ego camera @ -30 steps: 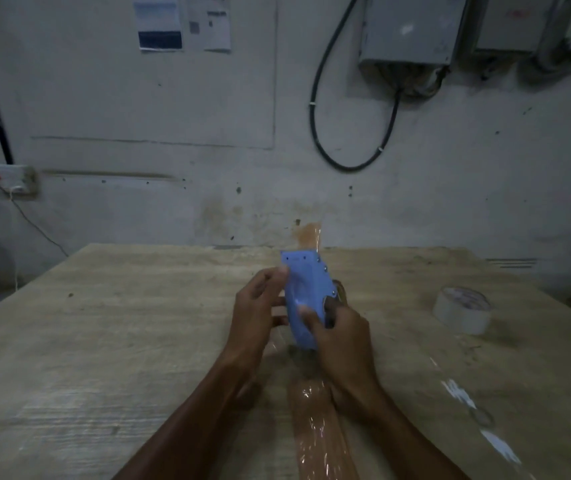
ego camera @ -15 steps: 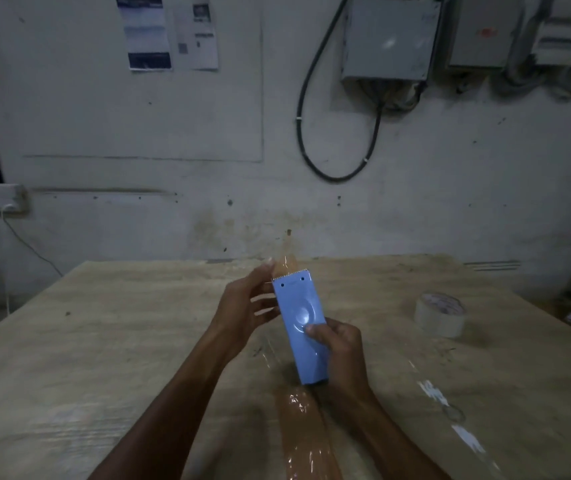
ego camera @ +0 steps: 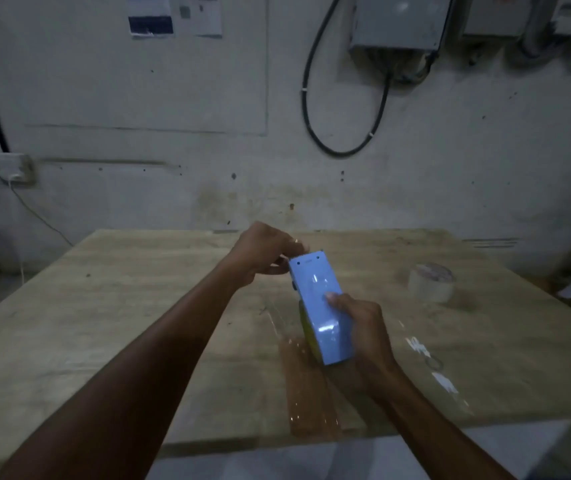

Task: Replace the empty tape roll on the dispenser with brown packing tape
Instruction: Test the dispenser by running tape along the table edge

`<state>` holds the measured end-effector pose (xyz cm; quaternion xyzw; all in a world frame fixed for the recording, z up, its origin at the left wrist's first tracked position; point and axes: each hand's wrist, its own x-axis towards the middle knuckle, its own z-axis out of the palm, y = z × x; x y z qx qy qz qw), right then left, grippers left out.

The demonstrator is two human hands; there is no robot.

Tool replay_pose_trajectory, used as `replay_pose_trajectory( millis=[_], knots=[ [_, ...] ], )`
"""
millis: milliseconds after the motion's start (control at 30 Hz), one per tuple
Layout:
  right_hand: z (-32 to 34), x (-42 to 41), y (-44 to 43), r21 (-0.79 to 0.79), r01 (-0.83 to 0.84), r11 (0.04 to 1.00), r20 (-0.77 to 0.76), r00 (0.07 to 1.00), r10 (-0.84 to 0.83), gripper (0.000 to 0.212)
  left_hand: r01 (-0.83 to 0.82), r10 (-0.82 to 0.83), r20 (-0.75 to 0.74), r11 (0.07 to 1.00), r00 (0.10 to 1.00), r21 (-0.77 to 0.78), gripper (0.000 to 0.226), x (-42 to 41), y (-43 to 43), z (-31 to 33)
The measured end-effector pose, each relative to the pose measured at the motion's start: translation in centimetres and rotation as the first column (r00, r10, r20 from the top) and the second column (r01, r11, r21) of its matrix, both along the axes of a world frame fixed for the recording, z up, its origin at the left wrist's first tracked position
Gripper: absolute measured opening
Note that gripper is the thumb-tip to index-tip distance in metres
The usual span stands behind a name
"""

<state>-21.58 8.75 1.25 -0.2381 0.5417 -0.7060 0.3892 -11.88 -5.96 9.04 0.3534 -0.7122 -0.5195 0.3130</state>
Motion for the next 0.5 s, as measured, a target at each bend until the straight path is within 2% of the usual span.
replay_pose_trajectory(
  millis=[67,167,333,500],
  knots=[
    [0.6,-0.1,1.3,0.051,0.015,0.999,-0.071,0.997,-0.012,0.055,0.035,-0.037,0.028,0.998,0.999,0.053,0.01,0.0,0.7,-0.1],
    [1.0,0.1,4.1,0.135,-0.005,0.991,-0.105,0.994,0.02,0.041,0.068,-0.081,0.134,0.993,0.988,0.099,0.008,0.2,2.0,-1.1],
    [1.7,1.4,8.1,0.268,-0.136,0.954,-0.035,0.988,0.15,0.034,0.112,-0.138,0.246,0.987,0.96,0.116,0.019,0.7,3.3,-3.2],
    [1.7,2.4,9.8,0.345,-0.191,0.919,0.033,0.981,0.192,0.035,0.177,-0.204,0.354,0.978,0.913,0.106,0.014,1.4,4.2,-4.4]
  ],
)
